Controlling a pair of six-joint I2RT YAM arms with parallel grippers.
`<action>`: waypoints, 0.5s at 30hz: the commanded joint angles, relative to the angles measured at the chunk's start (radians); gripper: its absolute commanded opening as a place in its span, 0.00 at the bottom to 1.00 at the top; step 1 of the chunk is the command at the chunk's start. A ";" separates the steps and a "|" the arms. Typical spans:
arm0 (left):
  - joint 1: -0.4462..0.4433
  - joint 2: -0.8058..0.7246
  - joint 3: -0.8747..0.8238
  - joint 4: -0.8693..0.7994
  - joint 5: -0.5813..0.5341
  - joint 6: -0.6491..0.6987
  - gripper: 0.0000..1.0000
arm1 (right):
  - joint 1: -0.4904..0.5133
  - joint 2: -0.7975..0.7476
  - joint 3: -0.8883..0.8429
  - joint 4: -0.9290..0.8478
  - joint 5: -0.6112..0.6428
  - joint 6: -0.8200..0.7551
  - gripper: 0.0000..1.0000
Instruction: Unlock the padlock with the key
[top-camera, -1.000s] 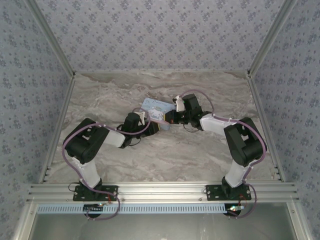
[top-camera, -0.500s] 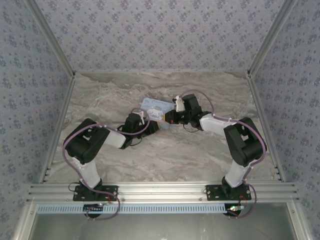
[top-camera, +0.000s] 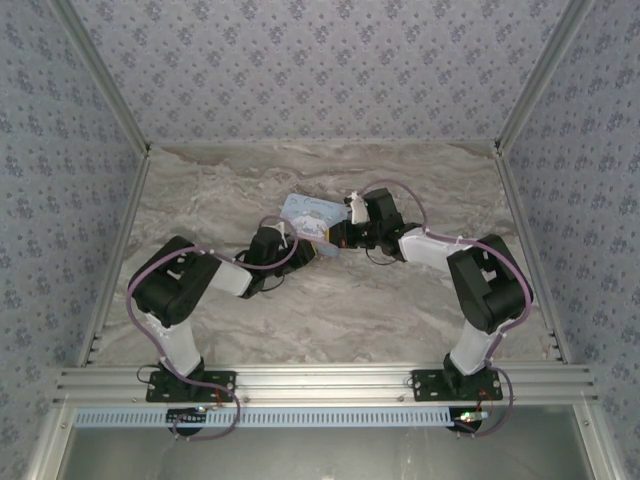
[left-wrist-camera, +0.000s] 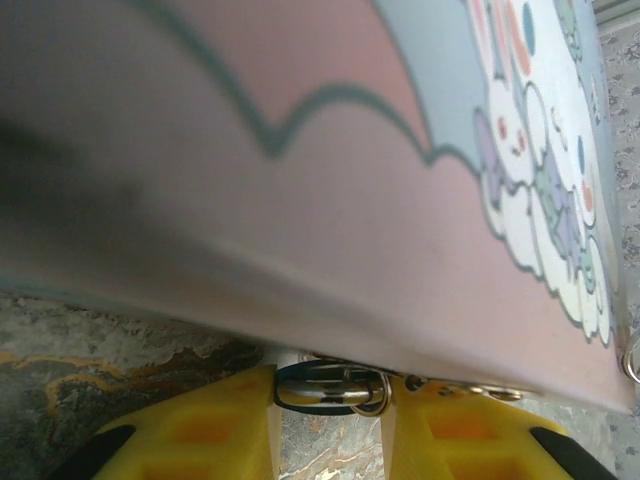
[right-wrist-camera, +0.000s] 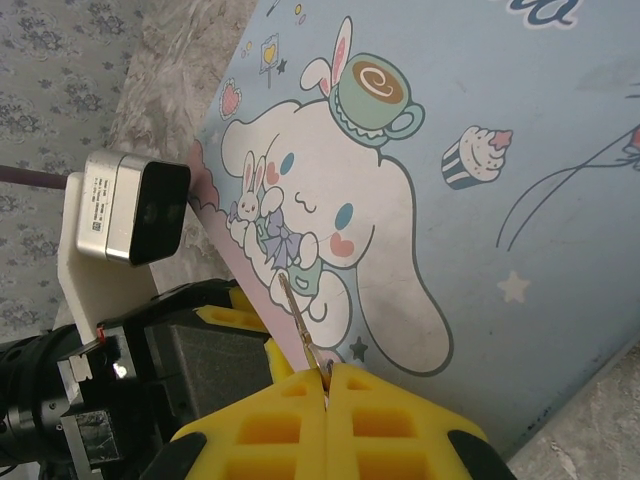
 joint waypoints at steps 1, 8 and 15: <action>0.001 0.017 0.013 0.007 -0.025 -0.007 0.28 | 0.007 0.019 -0.006 -0.021 0.013 0.009 0.00; 0.001 0.001 0.016 0.006 -0.003 -0.007 0.28 | 0.007 -0.066 -0.043 0.008 0.034 -0.018 0.00; -0.001 -0.032 0.035 -0.038 0.037 -0.045 0.26 | 0.004 -0.180 -0.155 -0.018 0.050 -0.148 0.00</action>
